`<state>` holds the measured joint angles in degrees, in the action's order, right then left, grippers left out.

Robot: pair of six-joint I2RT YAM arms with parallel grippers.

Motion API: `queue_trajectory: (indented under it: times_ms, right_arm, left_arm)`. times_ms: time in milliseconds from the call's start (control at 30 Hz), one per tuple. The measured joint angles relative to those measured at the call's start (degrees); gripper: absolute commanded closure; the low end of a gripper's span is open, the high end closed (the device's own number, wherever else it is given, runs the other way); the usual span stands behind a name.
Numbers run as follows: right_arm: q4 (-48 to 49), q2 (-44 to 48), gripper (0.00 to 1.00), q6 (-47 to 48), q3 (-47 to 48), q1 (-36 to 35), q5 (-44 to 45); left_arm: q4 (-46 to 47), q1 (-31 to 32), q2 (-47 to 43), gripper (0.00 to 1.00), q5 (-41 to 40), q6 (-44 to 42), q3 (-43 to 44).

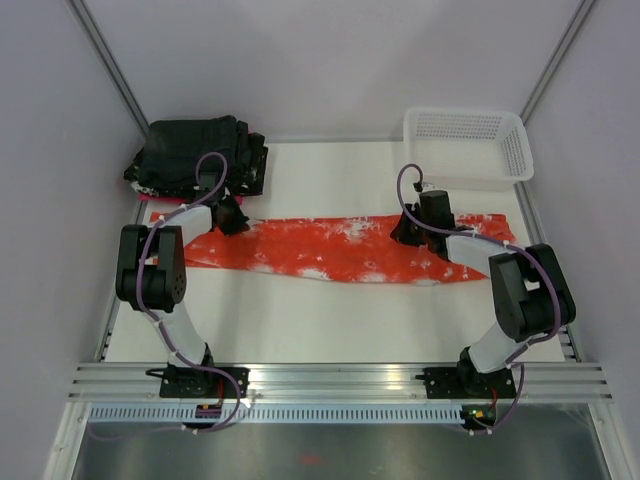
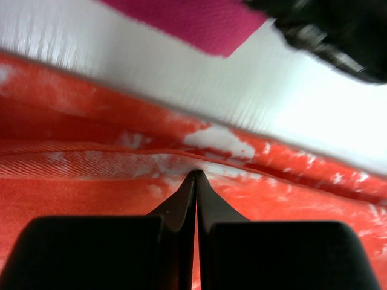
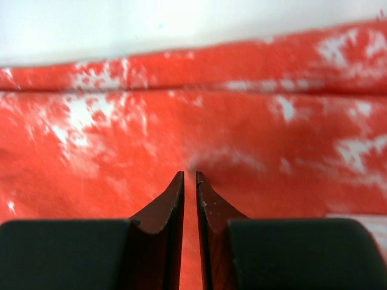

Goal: Fold and stack the trousers
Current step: Fold the trousers

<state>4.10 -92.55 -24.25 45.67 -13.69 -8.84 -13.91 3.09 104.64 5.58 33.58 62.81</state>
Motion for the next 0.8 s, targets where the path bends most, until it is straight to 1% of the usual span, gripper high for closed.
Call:
queue_trajectory:
  times_ms: [167,333,567,633,667,700,733,767,800]
  right_arm:
    - [2.6,-5.5,0.83,0.0,4.3,-0.8,0.5]
    - [3.1,-12.8,0.84,0.0,8.8,-1.2,1.1]
    - [3.4,-14.4,0.84,0.0,10.7,-1.4,1.4]
    - [3.1,-14.1,0.84,0.0,10.7,-1.4,1.4]
    - [2.5,-13.7,0.83,0.0,10.7,-1.4,1.4]
    - [1.9,-13.2,0.83,0.1,10.7,-1.4,1.3]
    - [1.2,-12.3,0.81,0.1,10.6,-1.5,1.1]
    - [0.5,-11.1,0.8,0.1,10.5,-1.6,0.9]
    - [0.0,-9.6,0.77,0.1,10.3,-1.7,0.5]
  left_arm:
    - [2.2,0.0,0.5,0.98,0.6,0.3,0.7]
    - [4.1,0.0,3.8,0.98,1.0,0.7,1.7]
    - [5.0,0.0,4.5,0.97,0.5,0.5,2.5]
    - [4.8,0.0,4.3,0.93,0.6,-0.1,2.5]
    - [4.3,0.0,4.0,0.9,0.5,-0.6,2.5]
    - [3.3,0.0,3.3,0.72,0.4,-1.2,2.5]
    - [2.0,0.0,2.4,0.57,0.0,-2.0,2.5]
    - [0.5,0.0,0.9,0.29,-0.7,-2.8,2.4]
    - [-0.8,0.0,-0.7,0.22,-1.4,-3.5,2.4]
